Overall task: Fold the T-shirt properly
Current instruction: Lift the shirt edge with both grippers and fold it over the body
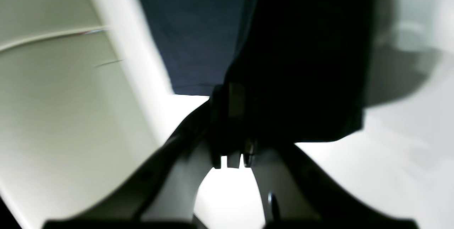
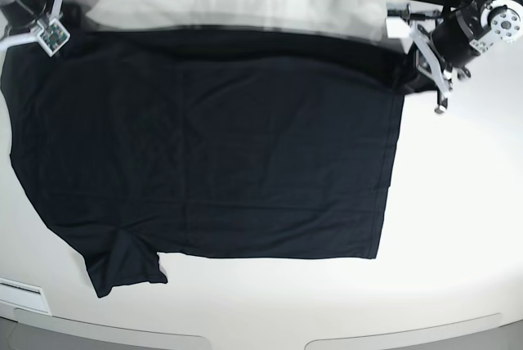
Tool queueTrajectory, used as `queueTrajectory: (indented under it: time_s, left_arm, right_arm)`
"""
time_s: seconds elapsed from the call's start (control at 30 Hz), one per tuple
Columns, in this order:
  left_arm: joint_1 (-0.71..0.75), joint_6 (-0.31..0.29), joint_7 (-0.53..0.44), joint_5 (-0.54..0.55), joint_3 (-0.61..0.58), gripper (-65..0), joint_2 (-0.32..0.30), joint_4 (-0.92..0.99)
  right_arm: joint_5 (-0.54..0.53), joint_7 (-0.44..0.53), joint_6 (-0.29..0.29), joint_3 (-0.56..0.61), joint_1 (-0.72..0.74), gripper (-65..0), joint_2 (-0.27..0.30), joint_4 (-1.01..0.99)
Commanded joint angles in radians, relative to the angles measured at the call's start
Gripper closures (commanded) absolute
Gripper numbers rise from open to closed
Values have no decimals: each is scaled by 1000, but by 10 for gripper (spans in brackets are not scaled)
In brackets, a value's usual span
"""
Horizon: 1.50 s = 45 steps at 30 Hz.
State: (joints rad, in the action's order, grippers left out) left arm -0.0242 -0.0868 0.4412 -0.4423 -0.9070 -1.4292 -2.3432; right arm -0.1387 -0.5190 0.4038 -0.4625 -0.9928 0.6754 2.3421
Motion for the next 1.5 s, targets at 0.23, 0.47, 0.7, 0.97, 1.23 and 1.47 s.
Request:
queueTrajectory:
  time_s: [0.23,0.47,0.7,0.97,1.23,1.47]
  left_arm:
    - [-73,18,-54,-1,8,0,99,135]
    - [-127,104,-105,-2,8,0,216,293]
    - [-162,106,-132,39,8,0,288,377]
    - [-188,332,-127,164,8,-280,338,471]
    - [-122,399,-128,302,8,0,338,471]
    - [-138,375,-149,303,8,0,402,480]
  right_arm:
    - [-127,73,27,-8,158,0,88,-56]
    - [-179,97,70,77,299,0,109,-231]
    - [-87,123,12,253,475,0,109,-351]
    - [-112,142,-102,334,639,-353,109,-414]
    - [-229,57,-167,333,638,-1,106,-411]
    - [-335,-49,-116,333,638,0,83,-417]
